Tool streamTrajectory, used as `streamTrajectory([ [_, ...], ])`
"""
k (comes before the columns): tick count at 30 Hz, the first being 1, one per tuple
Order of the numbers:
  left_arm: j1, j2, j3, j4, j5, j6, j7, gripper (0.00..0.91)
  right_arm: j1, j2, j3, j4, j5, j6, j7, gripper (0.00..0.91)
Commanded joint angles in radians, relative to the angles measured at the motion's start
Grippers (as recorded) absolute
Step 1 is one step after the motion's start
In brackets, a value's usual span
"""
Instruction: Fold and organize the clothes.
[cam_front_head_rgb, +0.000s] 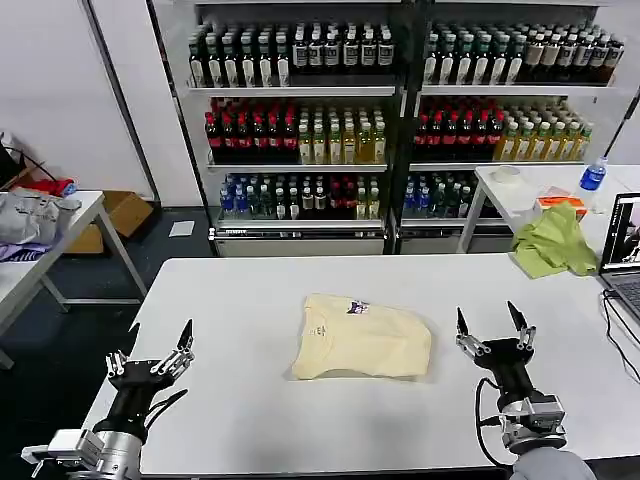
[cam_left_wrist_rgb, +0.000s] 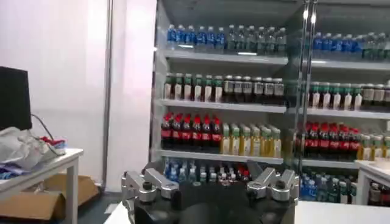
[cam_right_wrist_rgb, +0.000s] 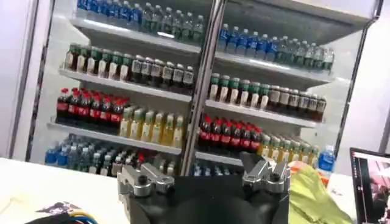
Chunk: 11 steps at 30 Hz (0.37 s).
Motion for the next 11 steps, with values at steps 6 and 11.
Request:
streamTrajectory([
  [6,0.023,-0.019,-0.042,-0.026,0.005,0.003,0.012,0.907,-0.03,-0.007,0.009,0.042,0.002,-0.005,0.006,0.907],
  [11,0.03,-0.024,-0.06,-0.042,0.004,0.008,0.018,0.907,-0.021,-0.006,0.017,0.044,0.025,-0.036,-0.004,0.907],
])
